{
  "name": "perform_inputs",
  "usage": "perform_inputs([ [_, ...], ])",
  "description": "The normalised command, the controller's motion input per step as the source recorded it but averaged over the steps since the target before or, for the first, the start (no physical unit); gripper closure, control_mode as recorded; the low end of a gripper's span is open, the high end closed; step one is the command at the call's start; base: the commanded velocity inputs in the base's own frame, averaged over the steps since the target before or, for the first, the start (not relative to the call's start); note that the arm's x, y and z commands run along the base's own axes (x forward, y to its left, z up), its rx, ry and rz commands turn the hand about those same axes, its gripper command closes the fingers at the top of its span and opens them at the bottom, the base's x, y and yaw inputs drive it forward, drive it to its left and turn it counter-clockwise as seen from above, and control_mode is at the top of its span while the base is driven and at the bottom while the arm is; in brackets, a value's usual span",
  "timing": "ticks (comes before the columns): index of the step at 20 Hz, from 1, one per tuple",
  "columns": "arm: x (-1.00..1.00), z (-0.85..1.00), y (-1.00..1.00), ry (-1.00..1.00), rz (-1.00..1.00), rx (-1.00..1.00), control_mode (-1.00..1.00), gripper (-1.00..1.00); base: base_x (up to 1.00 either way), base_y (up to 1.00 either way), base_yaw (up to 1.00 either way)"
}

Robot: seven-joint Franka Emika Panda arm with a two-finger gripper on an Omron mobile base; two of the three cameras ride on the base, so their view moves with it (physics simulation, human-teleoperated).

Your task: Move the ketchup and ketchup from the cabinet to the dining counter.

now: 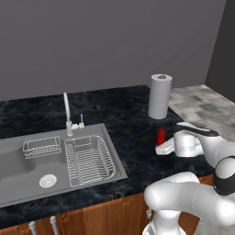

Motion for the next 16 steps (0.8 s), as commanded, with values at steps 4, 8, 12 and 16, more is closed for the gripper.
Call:
perform_inputs([
  [4,0.00,0.00,0.00,0.00,0.00,0.00,-1.00,1.00,0.00,0.00,0.00],
  [8,0.00,0.00,0.00,0.00,0.00,0.00,-1.00,1.00,0.00,0.00,0.00],
  [12,0.00,0.00,0.00,0.00,0.00,0.00,-1.00,1.00,0.00,0.00,0.00],
  [16,0.00,-0.03,0.00,0.00,0.00,0.00,-1.00,-1.00,0.00,0.00,0.00],
])
